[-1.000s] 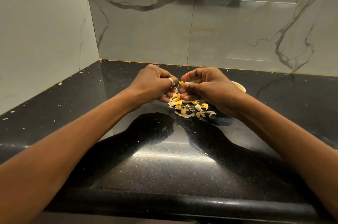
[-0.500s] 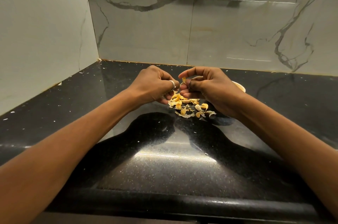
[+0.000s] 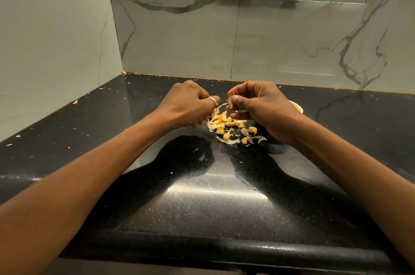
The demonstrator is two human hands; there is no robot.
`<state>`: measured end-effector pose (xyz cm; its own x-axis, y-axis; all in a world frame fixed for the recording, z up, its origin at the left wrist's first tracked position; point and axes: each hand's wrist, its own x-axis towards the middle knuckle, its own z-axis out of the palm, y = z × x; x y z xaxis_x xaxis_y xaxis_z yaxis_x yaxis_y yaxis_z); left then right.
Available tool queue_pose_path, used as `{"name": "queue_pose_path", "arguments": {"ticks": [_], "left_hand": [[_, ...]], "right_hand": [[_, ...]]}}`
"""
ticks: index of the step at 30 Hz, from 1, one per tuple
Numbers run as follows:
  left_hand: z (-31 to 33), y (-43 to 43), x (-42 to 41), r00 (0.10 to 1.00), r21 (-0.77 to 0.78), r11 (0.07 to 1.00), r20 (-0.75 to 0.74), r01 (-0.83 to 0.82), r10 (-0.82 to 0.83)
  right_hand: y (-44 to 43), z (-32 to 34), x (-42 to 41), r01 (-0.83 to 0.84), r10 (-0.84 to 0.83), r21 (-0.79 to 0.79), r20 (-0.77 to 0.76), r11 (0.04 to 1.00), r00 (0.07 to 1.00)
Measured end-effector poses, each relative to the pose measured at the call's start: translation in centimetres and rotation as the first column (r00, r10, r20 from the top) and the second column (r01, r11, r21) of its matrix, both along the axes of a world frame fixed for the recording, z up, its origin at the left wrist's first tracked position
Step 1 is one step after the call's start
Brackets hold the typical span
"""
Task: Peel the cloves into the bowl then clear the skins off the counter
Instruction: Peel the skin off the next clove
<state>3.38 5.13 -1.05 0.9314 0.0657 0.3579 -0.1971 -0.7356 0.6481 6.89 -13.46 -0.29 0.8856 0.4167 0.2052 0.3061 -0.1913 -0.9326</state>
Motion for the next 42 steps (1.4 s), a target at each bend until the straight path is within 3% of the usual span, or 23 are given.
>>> {"name": "queue_pose_path", "arguments": {"ticks": [6, 15, 26, 42], "left_hand": [[0.1, -0.3, 0.0, 0.989, -0.062, 0.996, 0.14, 0.064, -0.055], [-0.3, -0.5, 0.1, 0.987, -0.094, 0.99, 0.128, 0.109, -0.097], [-0.5, -0.4, 0.0, 0.962, 0.155, 0.986, 0.253, 0.059, -0.098], [-0.7, -0.6, 0.3, 0.959, 0.143, 0.99, 0.278, 0.011, -0.051]], "right_hand": [[0.0, 0.1, -0.1, -0.006, 0.008, -0.047, 0.054, 0.999, 0.998], [0.2, 0.0, -0.3, -0.005, 0.014, -0.086, 0.099, 0.996, 0.995], [0.2, -0.4, -0.1, -0.002, 0.039, -0.185, 0.196, 0.983, 0.98], [1.1, -1.4, 0.0, 0.12, -0.033, -0.191, 0.403, 0.974, 0.915]]}}
